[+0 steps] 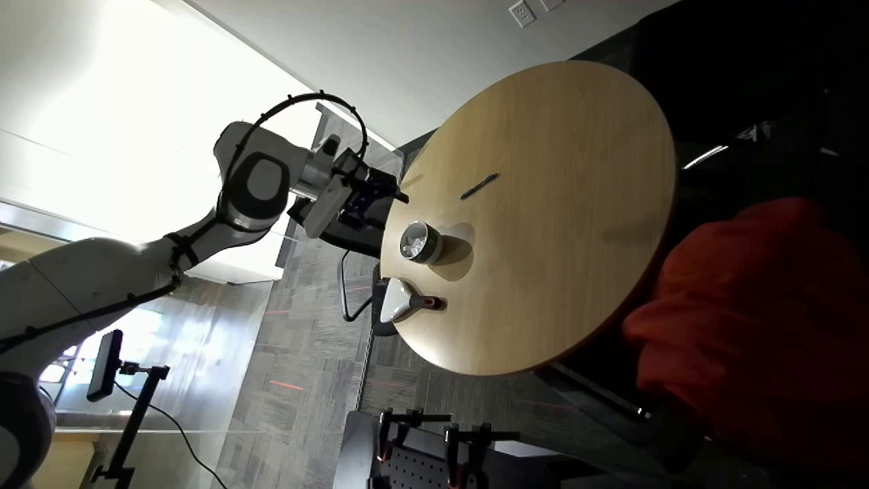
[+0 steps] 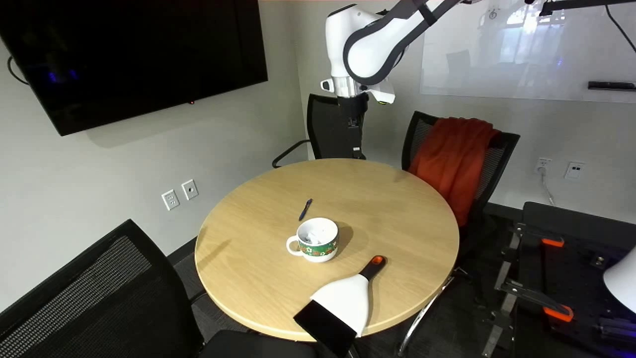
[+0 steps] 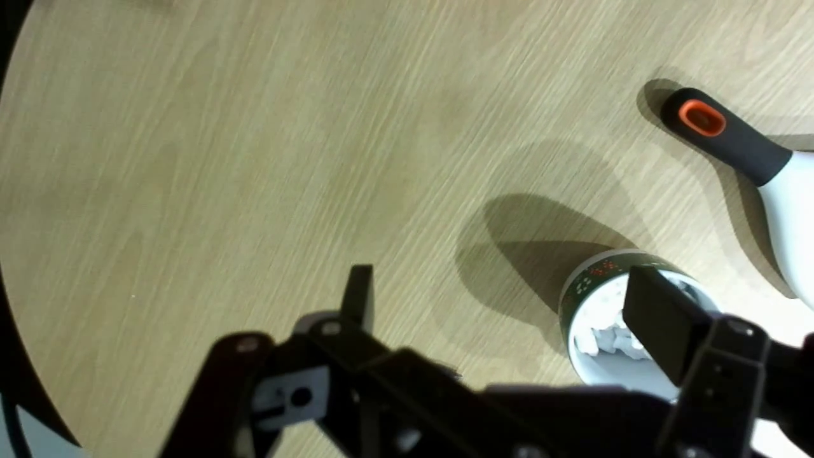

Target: Empty the mug on the table

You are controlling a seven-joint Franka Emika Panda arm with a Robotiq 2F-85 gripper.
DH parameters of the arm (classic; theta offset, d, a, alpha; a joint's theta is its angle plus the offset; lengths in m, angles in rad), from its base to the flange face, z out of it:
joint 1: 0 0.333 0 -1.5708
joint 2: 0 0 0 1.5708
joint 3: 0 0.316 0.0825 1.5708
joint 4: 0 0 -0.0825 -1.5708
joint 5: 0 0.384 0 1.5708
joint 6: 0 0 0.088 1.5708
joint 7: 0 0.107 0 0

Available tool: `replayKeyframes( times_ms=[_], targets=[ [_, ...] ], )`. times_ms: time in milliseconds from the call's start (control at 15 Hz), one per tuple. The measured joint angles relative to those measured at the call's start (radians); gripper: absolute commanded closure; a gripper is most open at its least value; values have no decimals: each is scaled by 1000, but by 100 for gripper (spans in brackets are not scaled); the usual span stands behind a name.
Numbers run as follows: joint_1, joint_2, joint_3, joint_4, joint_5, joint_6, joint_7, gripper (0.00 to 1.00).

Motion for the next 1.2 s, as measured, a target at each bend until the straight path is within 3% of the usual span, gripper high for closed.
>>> replayKeyframes(
  times_ms=[267,800,1200],
  targets=[
    [-17,42,26,7,32,47,-3,0],
    [-71,204,123,36,129,290,-103,0],
    [-74,306,156,87,122,319,-140,0]
  ],
)
